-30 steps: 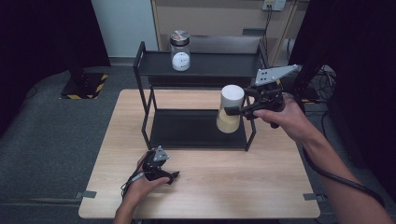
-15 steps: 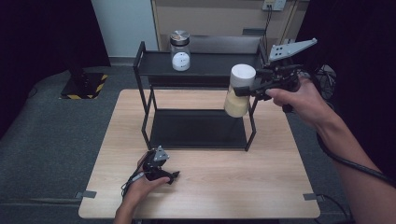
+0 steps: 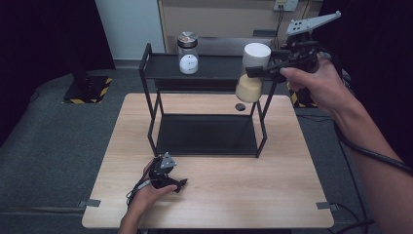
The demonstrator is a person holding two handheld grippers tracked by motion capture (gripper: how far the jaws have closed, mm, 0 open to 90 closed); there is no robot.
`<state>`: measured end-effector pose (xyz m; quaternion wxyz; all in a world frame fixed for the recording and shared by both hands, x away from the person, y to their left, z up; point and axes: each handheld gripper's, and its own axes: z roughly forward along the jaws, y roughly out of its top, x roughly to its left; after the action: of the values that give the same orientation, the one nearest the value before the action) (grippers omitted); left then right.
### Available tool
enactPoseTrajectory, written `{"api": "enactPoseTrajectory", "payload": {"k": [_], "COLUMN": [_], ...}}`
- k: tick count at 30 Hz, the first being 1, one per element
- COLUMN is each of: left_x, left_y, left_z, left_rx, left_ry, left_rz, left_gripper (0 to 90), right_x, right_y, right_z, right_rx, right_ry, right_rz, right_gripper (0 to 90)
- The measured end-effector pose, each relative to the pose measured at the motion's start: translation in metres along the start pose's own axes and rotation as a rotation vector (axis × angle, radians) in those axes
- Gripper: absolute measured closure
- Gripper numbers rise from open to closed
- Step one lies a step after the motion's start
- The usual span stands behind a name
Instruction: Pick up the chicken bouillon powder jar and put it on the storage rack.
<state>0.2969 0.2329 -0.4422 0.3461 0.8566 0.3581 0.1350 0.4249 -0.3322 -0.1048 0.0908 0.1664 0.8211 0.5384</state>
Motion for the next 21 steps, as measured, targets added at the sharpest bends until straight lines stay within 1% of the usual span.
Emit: {"api": "enactPoseTrajectory", "payload": {"k": [7,15,21], "left_x": [0.000,0.001,0.003], "left_y": [0.000,0.001,0.001], "left_z": [0.000,0.000,0.001], "left_rx": [0.000,0.000,0.000], "left_ry": [0.000,-0.005,-0.011], "left_rz": [0.000,0.005,0.012], "left_gripper": [0.0,0.0,0.0], "right_x": [-0.010,-0.023,-0.035], "right_y": [0.013,0.023,0.031], "right_z": [0.009,0.027,0.041], "right_rx": [-0.010,-0.026,-0.009], "right_ry": [-0.030,-0.058,-0.075], "right_rz": [0.001,0.002,0.005], "right_gripper": [36.1,36.1,36.1]}}
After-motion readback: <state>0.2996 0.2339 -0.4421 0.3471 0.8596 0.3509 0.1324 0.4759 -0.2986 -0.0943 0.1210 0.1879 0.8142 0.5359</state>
